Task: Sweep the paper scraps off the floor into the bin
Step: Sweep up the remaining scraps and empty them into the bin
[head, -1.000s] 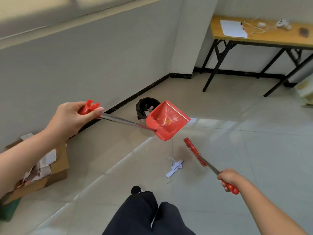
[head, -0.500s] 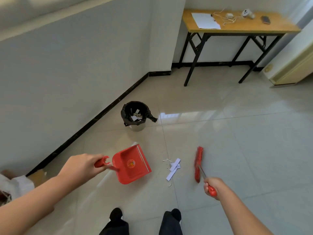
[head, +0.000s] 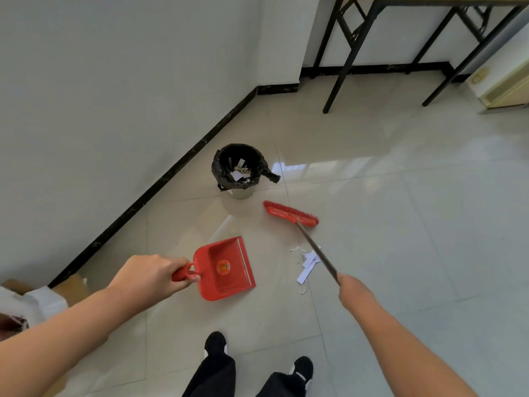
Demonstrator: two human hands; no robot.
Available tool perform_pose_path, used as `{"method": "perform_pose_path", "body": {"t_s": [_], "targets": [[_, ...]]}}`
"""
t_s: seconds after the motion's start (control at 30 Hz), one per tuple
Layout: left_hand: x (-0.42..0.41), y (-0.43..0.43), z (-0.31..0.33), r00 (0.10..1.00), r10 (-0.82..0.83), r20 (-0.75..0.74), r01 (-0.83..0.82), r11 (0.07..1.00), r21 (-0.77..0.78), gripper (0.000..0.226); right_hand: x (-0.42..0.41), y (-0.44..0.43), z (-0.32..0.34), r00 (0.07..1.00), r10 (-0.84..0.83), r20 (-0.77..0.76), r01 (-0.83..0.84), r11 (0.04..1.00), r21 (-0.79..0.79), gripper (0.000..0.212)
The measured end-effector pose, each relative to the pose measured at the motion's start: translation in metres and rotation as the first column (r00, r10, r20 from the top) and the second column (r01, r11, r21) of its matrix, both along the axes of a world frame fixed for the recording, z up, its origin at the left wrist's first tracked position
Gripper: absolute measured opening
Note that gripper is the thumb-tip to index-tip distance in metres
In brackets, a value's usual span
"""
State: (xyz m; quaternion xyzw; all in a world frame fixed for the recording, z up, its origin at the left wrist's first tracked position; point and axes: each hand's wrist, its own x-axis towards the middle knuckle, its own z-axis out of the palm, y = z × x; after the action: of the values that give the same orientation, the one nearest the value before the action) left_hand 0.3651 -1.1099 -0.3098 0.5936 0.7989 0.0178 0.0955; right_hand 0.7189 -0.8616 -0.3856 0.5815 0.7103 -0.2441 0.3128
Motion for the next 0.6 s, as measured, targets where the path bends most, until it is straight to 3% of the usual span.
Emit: {"method": "perform_pose_path", "body": {"t_s": [0.13, 0.3, 0.4, 0.5, 0.6], "targets": [[-0.007, 0.008, 0.004, 0.999, -0.036, -0.002, 0.036, 0.999, -0.016, 0.054, 0.048, -0.028, 0.016, 0.987, 0.109, 0.122, -0.108, 0.994, -0.011, 0.049], [-0.001, 0.020, 0.016, 0.997, -0.068, 0.040, 0.074, 0.985, -0.154, 0.045, 0.083, -0.073, 0.040, 0.985, 0.063, 0.159, -0.050, 0.995, -0.081, 0.054], [0.004, 0.025, 0.016, 0.992, -0.118, 0.048, 0.125, 0.976, -0.177, 0.048, 0.083, -0.078, 0.062, 0.993, -0.106, 0.045, 0.109, 0.992, -0.063, 0.052], [0.005, 0.040, 0.015, 0.983, -0.177, 0.053, 0.185, 0.960, -0.208, 0.049, 0.082, -0.084, 0.082, 0.928, -0.362, -0.083, 0.360, 0.932, -0.047, 0.055], [0.012, 0.056, 0.015, 0.975, -0.217, 0.057, 0.224, 0.945, -0.238, 0.049, 0.078, -0.090, 0.084, 0.885, -0.445, -0.137, 0.441, 0.895, -0.061, 0.050]]}}
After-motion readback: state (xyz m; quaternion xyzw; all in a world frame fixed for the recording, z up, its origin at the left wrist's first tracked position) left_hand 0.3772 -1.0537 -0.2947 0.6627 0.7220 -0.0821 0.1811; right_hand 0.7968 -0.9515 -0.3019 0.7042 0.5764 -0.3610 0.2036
